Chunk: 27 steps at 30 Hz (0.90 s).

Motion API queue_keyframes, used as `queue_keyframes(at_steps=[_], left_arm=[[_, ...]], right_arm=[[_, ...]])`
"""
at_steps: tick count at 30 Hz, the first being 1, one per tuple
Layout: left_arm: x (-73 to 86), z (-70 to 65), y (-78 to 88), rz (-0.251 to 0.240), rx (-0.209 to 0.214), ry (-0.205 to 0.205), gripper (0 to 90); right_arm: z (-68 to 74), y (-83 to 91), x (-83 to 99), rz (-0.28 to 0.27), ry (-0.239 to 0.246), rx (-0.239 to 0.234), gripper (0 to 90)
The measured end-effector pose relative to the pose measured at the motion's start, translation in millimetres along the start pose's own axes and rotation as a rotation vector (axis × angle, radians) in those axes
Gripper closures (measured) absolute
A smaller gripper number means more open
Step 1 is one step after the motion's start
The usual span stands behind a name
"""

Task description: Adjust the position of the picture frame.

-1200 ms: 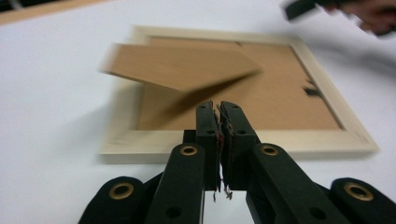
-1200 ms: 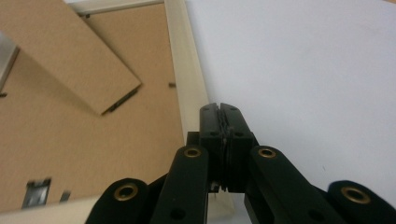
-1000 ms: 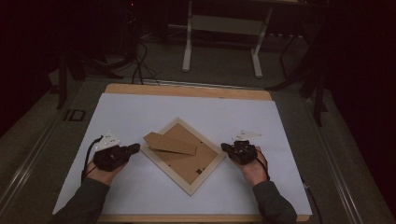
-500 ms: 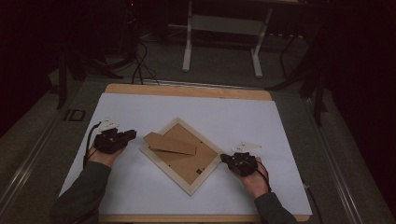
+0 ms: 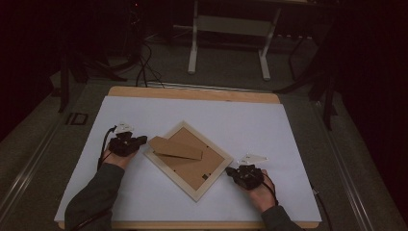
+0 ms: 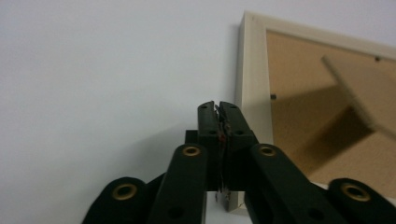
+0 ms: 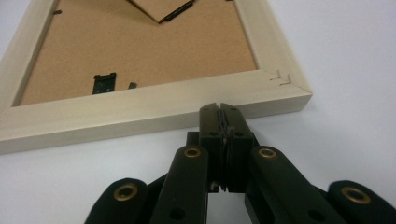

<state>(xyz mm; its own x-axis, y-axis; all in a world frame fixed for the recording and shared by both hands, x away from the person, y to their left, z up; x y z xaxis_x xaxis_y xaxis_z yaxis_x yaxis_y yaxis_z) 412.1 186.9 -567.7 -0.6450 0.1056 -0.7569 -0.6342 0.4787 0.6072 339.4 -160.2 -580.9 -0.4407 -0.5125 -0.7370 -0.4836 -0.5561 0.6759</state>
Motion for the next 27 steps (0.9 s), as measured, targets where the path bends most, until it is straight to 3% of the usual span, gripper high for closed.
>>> queue_keyframes(at_steps=[4, 13, 27], left_arm=[[7.1, -0.2, -8.9, 0.043, 0.003, -0.008, 90.0], [10.0, 1.2, -15.5, 0.072, -0.004, -0.009, 90.0], [17.2, -6.1, -22.0, 0.106, 0.027, -0.018, 90.0]], right_arm=[[3.9, -2.7, 4.3, 0.016, 0.015, -0.008, 89.5], [7.0, -5.1, 5.8, 0.025, 0.017, -0.013, 89.5], [2.0, -6.2, 4.8, 0.024, -0.008, -0.004, 89.6]])
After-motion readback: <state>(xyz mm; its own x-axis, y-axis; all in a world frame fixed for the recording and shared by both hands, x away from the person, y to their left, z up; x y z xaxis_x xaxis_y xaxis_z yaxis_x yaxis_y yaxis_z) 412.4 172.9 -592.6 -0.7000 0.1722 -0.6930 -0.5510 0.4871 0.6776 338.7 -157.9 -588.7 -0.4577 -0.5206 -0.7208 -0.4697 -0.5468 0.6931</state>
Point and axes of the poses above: each handheld gripper's, and its own axes: y roughly backward along the jaws, x roughly out of its underside, z roughly to its left, the point moved 8 cm from there along -y, roughly forward along the jaws, and after that the axes turned 7 degrees about y, right-handed, at the moved point
